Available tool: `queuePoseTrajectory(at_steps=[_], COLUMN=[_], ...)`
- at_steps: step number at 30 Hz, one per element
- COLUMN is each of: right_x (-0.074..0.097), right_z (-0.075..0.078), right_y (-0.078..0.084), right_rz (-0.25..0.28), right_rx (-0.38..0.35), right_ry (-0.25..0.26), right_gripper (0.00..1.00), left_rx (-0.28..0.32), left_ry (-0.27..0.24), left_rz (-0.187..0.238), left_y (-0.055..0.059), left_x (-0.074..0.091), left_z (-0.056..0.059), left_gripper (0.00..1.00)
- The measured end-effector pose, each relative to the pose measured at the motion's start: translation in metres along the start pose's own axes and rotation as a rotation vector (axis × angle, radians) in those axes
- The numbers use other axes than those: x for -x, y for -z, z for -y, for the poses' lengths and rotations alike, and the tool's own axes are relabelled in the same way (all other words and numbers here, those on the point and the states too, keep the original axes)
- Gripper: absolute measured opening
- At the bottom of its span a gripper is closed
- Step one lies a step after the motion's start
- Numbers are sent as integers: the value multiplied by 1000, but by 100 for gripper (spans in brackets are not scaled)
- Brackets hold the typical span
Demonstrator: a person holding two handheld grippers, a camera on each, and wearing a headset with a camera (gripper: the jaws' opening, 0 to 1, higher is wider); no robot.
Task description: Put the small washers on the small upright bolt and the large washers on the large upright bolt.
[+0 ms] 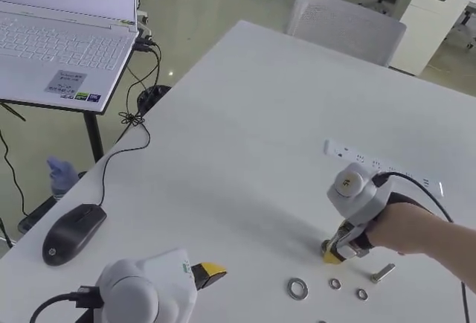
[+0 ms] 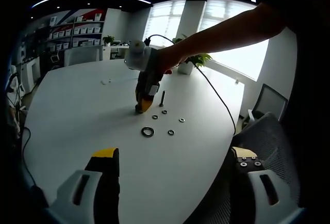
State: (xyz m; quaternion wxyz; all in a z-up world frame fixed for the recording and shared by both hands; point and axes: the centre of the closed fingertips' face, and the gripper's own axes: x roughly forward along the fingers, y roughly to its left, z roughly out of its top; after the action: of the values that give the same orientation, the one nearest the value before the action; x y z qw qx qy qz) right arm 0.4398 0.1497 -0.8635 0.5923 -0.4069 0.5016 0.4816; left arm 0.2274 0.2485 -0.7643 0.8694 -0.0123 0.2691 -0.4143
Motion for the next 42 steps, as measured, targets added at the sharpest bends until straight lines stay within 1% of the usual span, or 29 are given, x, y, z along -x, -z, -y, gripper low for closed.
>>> queuePoseTrajectory(at_steps=[4,7,14,18,23,30,32,38,40,42], right_x=[5,10,22,29,35,45,48,58,62,63], right_z=[2,1,-1,0,-3,-7,-7,-5,-6,-6], right_y=[2,2,0,-4,-5,-15,-16,-17,-17,-17], right_rz=[2,12,33,54,54,65,66,69,68,70], right_rx=[-4,-15,-26,-28,-30,-16,-11,-12,-6,-7], right_ry=[4,4,9,14,20,28,34,44,51,50], right_gripper=[39,39,38,38,38,37,36,34,34,33], left_rx=[-5,-9,-20,-27,-27,-36,-35,-48,-53,-49], left_ry=[3,5,5,7,5,7,9,15,13,9], left_rz=[-9,-7,-7,-11,-12,-18,-13,-14,-19,-15], left_y=[-1,-3,-8,-8,-8,-10,-11,-14,-13,-14], left_x=[0,0,2,3,5,9,9,10,11,11], left_z=[2,3,3,4,5,9,10,15,14,13], left_gripper=[88,88,88,88,88,87,87,87,87,87])
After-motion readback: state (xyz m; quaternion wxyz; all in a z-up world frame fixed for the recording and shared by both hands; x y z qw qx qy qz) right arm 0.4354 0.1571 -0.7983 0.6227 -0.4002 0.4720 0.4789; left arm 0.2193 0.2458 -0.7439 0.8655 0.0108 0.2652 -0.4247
